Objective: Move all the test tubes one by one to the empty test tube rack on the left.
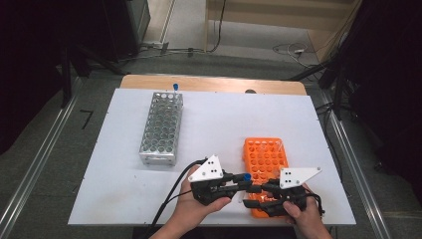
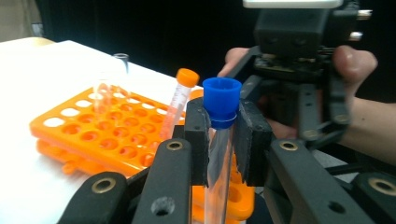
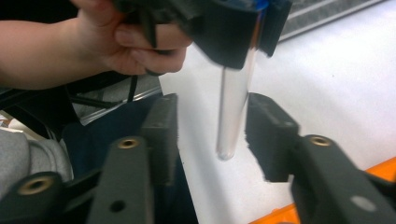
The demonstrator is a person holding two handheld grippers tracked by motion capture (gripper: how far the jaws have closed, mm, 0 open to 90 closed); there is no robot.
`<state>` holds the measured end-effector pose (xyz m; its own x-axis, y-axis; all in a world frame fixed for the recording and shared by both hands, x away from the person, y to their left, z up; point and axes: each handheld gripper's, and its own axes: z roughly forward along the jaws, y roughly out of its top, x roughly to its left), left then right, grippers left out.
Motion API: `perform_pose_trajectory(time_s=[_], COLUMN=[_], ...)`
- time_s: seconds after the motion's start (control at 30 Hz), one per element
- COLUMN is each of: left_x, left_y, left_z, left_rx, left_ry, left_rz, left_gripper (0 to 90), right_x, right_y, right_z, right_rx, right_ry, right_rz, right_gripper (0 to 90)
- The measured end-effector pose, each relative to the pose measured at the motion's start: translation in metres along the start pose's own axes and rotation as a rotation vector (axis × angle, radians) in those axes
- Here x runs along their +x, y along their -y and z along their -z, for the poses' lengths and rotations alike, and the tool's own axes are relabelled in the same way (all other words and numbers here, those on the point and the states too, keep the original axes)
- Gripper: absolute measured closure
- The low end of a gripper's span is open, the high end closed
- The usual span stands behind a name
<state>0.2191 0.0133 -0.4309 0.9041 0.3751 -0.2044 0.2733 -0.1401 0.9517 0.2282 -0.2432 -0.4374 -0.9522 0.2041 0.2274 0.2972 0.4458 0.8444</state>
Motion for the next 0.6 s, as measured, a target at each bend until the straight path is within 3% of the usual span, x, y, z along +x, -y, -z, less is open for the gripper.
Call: perform_pose_trajectory(time_s=[0.03,0.07,0.17,0.4,0.6], left_x=[0.001,0.002,0.006,0.017,0.03], left_y=[0.0,-0.001,-0.002,-0.004,-0.007], left_z=[0.001,0.003,0.008,0.021,0.037], left_rx=[-0.005,-0.007,-0.013,-0.04,-0.063], left_ry=[-0.004,-0.01,-0.027,-0.063,-0.114], left_rz=[0.003,0.001,0.004,0.017,0.027], left_gripper=[77.0,77.0,77.0,77.0,77.0], right_x=[0.0,0.001,0.001,-0.003,-0.008], right_y=[0.001,0.002,0.005,0.018,0.023], right_z=[0.003,0.007,0.012,0.03,0.042], right_rx=[-0.008,-0.019,-0.026,-0.026,-0.046], right_ry=[0.0,-0.001,-0.001,0.03,0.047], right_rz=[0.002,0.002,0.005,-0.015,-0.027], right_gripper=[44.7,36.2,28.6,19.0,16.1])
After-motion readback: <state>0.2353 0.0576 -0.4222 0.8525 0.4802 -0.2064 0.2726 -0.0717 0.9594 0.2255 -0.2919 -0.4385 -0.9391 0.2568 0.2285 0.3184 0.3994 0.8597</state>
